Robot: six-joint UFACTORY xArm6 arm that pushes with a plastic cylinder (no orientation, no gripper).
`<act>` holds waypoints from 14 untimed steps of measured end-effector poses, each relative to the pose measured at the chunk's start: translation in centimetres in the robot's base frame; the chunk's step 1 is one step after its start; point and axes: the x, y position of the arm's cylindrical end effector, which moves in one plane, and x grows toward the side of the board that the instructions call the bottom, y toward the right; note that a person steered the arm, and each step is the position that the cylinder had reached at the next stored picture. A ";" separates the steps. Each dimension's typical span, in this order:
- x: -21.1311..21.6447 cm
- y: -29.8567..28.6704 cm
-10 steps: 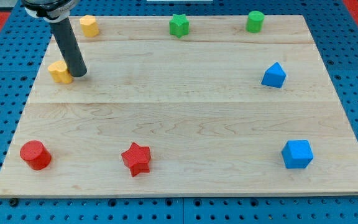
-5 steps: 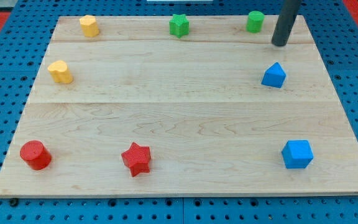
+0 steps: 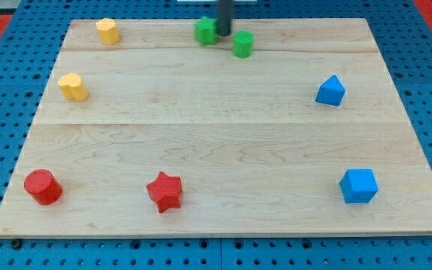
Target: Place the green blocks right to the yellow hexagon
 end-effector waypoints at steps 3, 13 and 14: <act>2.0 -6.5; 3.2 -0.4; 3.3 -8.6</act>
